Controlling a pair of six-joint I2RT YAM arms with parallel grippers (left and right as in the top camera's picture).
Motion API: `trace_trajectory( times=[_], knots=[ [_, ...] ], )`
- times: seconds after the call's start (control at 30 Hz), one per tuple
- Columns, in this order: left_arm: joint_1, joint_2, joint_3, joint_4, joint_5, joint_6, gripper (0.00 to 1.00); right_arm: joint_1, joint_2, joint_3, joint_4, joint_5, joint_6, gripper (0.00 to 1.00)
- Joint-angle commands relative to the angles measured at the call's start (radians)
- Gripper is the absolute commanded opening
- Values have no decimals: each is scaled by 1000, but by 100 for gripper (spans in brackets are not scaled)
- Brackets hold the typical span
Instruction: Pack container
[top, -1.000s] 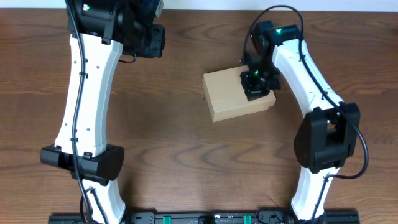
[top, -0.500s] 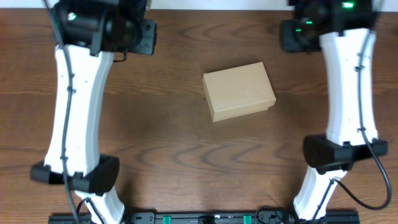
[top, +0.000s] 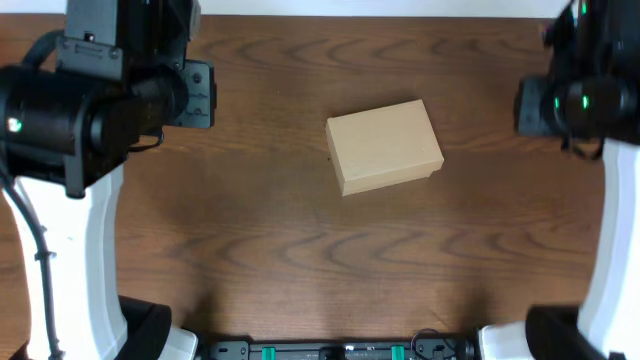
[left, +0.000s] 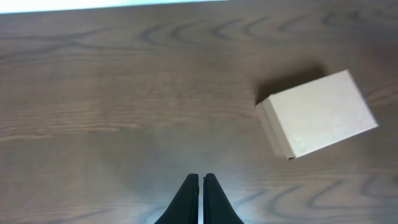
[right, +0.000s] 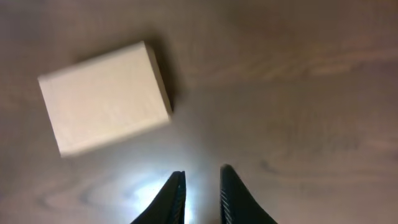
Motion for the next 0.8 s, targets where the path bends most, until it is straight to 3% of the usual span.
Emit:
trace_trajectory(
  times=[0.0, 0.1, 0.27, 0.33, 0.4, 0.43, 0.5, 0.63, 0.7, 0.77],
  knots=[
    [-2, -33, -2, -78, 29, -25, 6, -2, -66, -158, -3, -7, 8, 16],
    [-5, -67, -2, -78, 30, -24, 6, -2, -135, -266, -2, -13, 13, 17],
    [-5, -125, -2, -78, 31, -32, 7, -1, -229, -344, -3, -68, 15, 33],
    [-5, -144, -2, -78, 31, -32, 26, -1, -261, -357, -3, -75, 15, 56],
    [-5, -157, -2, -78, 31, -32, 32, -1, -289, -369, -3, -73, 15, 80],
    [-5, -163, -2, -78, 31, -32, 42, -1, -303, -372, -2, -73, 15, 96],
    [-5, -169, -2, -78, 29, -31, 77, -1, -320, -373, -2, -64, 14, 99],
    [-5, -171, -2, -78, 27, -31, 75, -1, -332, -373, -2, -40, 15, 99],
    [-5, -171, -2, -78, 27, -31, 67, -1, -331, -373, -2, -41, 15, 99],
    [-5, -171, -2, -78, 27, -31, 70, -1, -331, -373, -2, -41, 15, 99]
  ],
)
